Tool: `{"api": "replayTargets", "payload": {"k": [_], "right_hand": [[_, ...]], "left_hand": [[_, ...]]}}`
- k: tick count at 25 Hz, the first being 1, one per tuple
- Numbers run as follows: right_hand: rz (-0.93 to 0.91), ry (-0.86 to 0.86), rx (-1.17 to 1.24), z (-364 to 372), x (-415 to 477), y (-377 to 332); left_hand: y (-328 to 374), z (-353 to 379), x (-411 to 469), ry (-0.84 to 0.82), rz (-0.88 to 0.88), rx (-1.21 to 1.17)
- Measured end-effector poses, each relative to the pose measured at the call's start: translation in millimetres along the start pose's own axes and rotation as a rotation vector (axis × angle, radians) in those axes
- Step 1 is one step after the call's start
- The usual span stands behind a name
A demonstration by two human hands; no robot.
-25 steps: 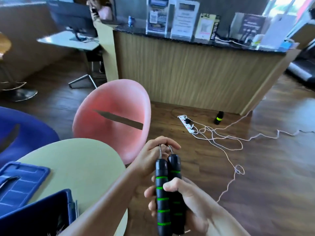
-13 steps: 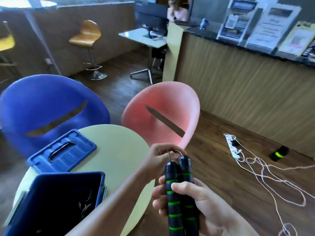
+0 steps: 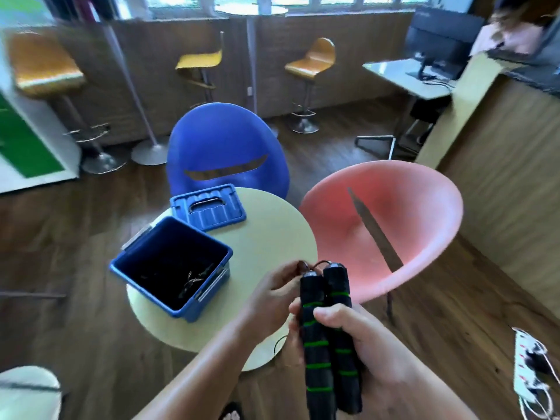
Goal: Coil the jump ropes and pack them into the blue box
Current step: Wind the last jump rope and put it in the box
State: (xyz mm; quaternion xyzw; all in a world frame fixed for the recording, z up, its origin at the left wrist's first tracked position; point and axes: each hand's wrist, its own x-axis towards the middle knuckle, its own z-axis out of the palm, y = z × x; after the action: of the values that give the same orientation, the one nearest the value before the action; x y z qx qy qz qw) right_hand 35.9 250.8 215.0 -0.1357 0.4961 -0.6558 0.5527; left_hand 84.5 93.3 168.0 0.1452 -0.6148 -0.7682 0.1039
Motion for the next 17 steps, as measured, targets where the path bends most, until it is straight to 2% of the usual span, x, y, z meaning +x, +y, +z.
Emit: {"api": "replayTargets", "payload": {"k": [2,4,8,13,17], "right_hand": [[-0.020,0.027,-0.167,-0.1,-5.0,-0.7],[-0.055,0.027,-0.230,2.6,-8.9,0.5],[-0.153,0.098,-0.343,1.2,-0.8,4.1],[-0.171,0.129,-0.302,16.1,12.8,15.9],[-0.194,0.236,-0.364,38.0,27.3,33.3]], "left_hand": [[0.6,5.3,-15.7,0.036,-0.026,-0.045],[8.1,11.2,-33.5,0.094,-0.078,-0.010],[6.3,21.6,-62.0,0.162,-0.039,0.021],[0.0,19.6,-66.8,0.385,0.152,-0.109],[6.4,1.4,-72.2,0.487,0.179,-0.140]]}}
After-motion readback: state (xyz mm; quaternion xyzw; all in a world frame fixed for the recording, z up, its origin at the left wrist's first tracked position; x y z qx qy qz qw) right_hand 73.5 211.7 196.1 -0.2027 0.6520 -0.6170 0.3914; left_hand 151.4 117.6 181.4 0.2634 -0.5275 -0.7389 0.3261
